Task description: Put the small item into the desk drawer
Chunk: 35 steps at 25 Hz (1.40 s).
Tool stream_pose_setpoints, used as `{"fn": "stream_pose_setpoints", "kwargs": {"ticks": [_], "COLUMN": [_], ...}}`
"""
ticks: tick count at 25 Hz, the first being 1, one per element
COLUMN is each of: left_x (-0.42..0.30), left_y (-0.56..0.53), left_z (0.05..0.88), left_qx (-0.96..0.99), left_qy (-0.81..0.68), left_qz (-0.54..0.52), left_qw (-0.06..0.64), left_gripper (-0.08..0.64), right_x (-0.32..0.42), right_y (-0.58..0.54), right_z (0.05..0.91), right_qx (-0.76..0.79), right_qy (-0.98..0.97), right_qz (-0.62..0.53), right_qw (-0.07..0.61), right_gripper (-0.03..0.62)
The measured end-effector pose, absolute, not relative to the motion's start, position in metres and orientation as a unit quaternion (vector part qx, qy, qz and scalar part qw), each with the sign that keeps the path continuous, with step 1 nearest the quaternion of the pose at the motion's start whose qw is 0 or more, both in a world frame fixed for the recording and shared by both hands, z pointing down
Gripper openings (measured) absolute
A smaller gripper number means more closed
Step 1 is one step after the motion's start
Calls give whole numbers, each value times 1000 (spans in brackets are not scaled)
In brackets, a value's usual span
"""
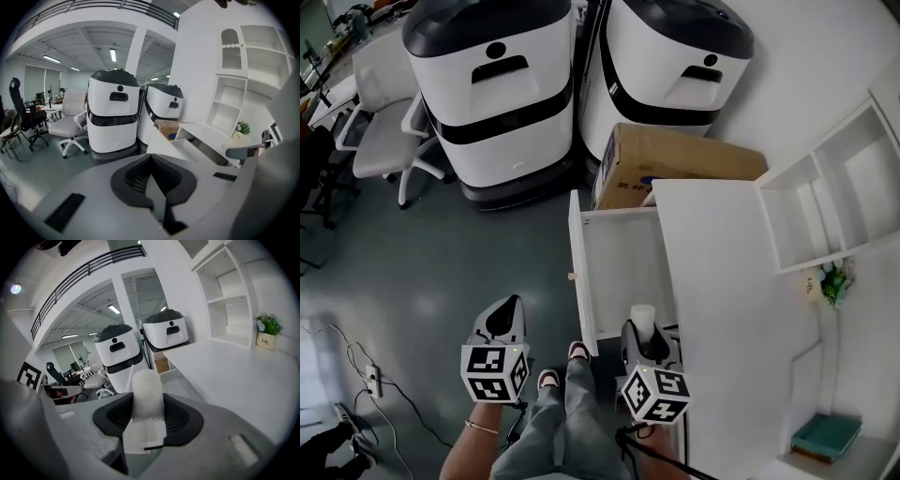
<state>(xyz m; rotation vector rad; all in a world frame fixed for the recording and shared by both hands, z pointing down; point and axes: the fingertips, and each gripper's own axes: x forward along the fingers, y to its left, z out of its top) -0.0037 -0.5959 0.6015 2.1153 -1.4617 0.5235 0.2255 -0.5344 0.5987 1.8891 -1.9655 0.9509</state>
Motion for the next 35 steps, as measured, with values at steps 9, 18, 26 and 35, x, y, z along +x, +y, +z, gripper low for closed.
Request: {"fn": "stream_pose_setpoints", "kwargs": {"ticks": [9,18,26,35], "left_x": [-13,-31,-49,-60], "left_y": [-603,-613,-621,-635], "left_z": [622,642,659,670], "left_qx": [767,740,714,697], "left_qy": [-544,-570,-594,-611], "left_qz": [205,211,213,212], "left_qw": [271,287,304,311], "left_gripper": [-2,-2,-2,-2], "right_x": [219,230,234,233], "right_y": [-564,-613,-653,-691], "right_z": [628,672,715,761], "right_qx": [631,621,609,597], "right_qy": [-682,-682,-677,-672], "right_qz": [335,339,352,359], "right_qw": [152,184,215,251], "right_gripper": [179,179,179,179]}}
